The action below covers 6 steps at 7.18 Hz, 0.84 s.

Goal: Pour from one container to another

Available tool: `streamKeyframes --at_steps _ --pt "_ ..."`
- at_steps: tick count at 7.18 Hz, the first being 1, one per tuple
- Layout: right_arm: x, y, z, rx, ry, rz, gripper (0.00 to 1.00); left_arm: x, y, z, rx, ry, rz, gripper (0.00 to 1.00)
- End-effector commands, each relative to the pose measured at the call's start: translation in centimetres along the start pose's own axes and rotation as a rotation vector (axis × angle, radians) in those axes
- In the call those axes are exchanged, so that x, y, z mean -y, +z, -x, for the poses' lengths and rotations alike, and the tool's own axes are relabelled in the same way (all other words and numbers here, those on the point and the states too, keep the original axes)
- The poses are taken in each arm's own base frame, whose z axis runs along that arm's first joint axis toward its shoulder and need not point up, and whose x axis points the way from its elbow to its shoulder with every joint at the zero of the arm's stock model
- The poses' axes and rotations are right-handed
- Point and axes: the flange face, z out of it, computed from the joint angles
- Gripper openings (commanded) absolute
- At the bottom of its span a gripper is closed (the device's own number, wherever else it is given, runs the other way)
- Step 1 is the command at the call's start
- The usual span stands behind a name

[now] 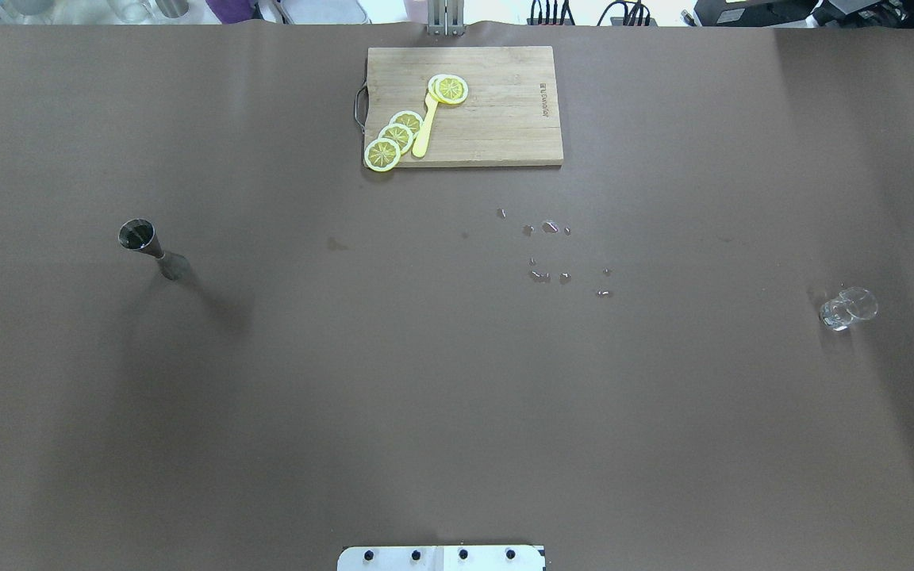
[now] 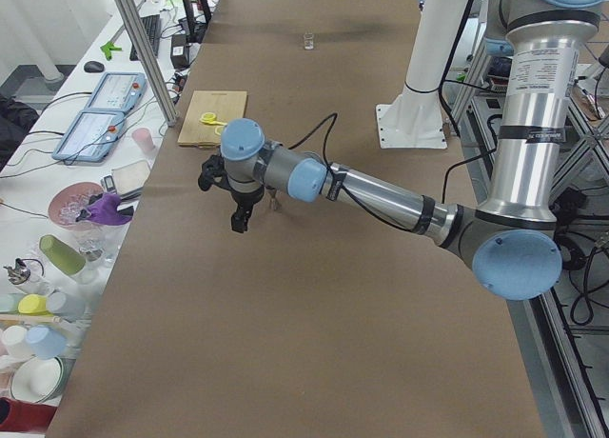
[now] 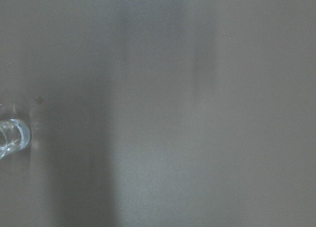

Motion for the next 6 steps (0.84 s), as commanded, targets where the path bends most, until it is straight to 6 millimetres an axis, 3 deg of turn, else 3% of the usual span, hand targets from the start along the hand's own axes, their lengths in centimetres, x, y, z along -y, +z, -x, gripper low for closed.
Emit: streamKeyframes --at_steps 1,3,6 --pt "0.1 -0.2 0.1 0.001 -0.002 -0.003 1.0 -7.0 0.2 6.1 0.018 -0.129 0.029 0.99" --pt "0.0 -0.2 0.2 0.001 -0.003 -0.003 1.0 -12.8 0.8 10.0 0.017 -0.029 0.072 0.99" --pt "0.1 -0.2 0.2 0.004 -0.004 -0.006 1.0 -14.9 -0.4 12.3 0.021 -0.139 0.084 0.99"
